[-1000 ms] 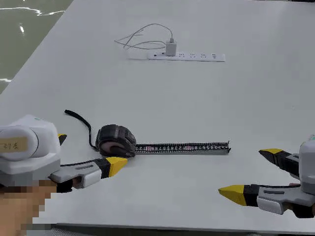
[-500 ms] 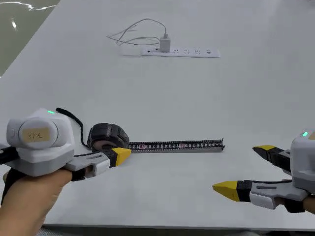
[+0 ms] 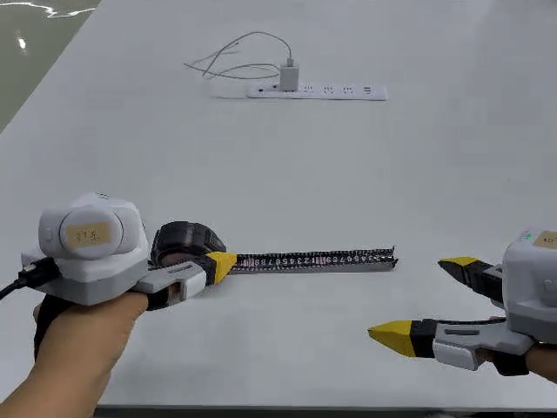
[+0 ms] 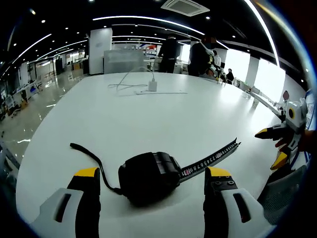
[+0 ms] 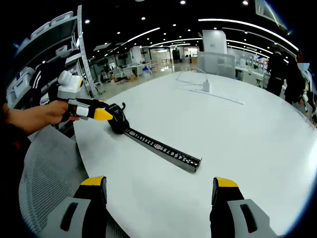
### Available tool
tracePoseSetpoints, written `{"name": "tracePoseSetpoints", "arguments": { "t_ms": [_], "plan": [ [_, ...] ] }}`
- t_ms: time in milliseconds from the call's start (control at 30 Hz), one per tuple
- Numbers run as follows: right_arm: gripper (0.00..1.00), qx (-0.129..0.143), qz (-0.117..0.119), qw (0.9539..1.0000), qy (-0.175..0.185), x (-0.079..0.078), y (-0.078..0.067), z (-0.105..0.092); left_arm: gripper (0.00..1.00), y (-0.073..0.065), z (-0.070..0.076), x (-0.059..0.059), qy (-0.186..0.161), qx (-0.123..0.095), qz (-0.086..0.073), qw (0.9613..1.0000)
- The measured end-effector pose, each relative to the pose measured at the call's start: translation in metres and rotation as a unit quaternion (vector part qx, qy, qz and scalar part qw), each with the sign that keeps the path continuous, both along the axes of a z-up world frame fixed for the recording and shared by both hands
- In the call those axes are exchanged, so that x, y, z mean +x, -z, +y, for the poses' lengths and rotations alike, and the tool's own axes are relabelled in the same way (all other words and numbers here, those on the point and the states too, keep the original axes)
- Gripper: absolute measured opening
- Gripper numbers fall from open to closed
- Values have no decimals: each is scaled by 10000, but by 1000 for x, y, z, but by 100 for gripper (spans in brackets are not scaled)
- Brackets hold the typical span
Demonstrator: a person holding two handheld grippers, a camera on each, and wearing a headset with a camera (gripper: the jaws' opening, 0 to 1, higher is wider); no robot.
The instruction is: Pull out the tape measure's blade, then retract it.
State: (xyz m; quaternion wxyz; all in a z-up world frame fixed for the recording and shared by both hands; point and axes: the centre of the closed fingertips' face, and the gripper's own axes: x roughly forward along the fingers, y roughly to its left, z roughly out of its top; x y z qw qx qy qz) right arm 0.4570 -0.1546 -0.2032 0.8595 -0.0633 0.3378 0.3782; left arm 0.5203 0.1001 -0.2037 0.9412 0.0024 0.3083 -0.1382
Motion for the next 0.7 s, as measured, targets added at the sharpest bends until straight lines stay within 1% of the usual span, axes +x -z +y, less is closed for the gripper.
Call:
{"name": "tracePoseSetpoints", "arguments": {
  "t_ms": [167,233,367,433,500,633,700],
  "plan": [
    [86,3,3,10000,-3,2,1,0,81,4,1,4,-133,32,-4,9999],
    [86,12,-2,10000,-2,4,1,0,80,7,2,5,-221,19,20,9998],
    [86,16,-4,10000,2,6,1,-1,80,12,3,7,-422,-89,60,9991],
    [86,12,-6,10000,-3,7,1,-1,78,16,4,7,-511,-103,106,9986],
    [86,13,-1,10000,1,7,2,-1,78,17,5,7,-611,-145,86,9980],
    [86,17,9,10000,2,8,3,-2,75,22,3,8,-651,-215,156,9975],
    [86,5,14,10000,-7,8,4,-3,75,22,4,9,-712,-227,115,9971]
  ]
}}
